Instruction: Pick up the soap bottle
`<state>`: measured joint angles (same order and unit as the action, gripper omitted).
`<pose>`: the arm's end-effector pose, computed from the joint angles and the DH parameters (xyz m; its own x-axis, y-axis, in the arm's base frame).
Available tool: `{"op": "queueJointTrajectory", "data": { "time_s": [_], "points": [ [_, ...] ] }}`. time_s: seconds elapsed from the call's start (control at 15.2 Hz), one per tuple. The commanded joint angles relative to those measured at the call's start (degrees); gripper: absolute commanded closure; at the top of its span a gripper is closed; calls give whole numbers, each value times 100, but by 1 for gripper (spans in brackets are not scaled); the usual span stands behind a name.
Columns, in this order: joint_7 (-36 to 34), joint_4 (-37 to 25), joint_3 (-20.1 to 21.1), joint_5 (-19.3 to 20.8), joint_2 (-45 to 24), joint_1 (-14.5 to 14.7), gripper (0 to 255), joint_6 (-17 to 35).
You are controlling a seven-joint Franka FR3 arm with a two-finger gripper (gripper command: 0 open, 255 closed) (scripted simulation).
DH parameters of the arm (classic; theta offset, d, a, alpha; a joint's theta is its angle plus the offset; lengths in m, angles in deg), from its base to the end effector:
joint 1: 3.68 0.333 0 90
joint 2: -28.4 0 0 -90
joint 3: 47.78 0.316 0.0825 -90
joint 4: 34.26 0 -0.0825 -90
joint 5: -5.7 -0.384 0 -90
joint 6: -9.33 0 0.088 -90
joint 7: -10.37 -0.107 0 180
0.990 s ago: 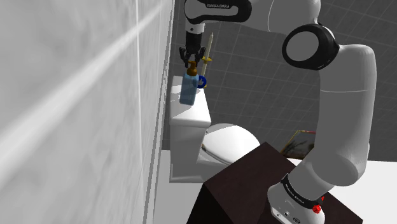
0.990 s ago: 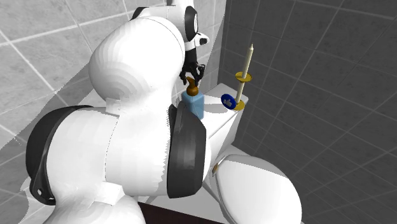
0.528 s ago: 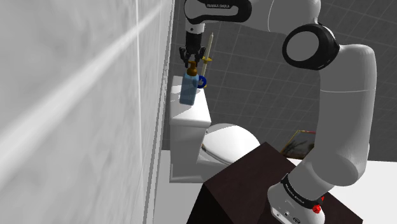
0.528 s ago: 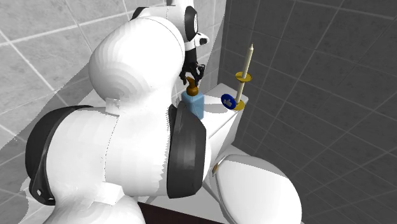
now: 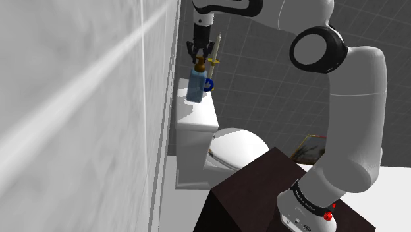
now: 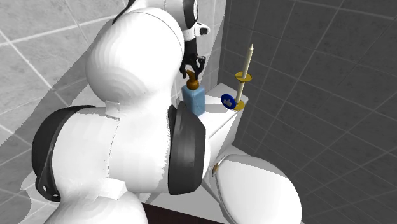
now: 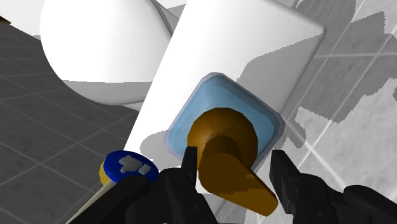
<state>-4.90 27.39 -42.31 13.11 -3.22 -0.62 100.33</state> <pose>0.7040 0.0728 0.5103 0.9919 -0.1264 -0.0154 -0.1247 -0.9885 0.0862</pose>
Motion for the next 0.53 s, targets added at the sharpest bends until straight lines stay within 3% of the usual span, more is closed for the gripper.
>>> {"op": "queueJointTrajectory", "data": {
  "time_s": [0.0,0.46],
  "points": [
    [8,-247,0,4,-50,19,255,-196],
    [67,-1233,-14,26,-353,78,255,-876]
  ]
}}
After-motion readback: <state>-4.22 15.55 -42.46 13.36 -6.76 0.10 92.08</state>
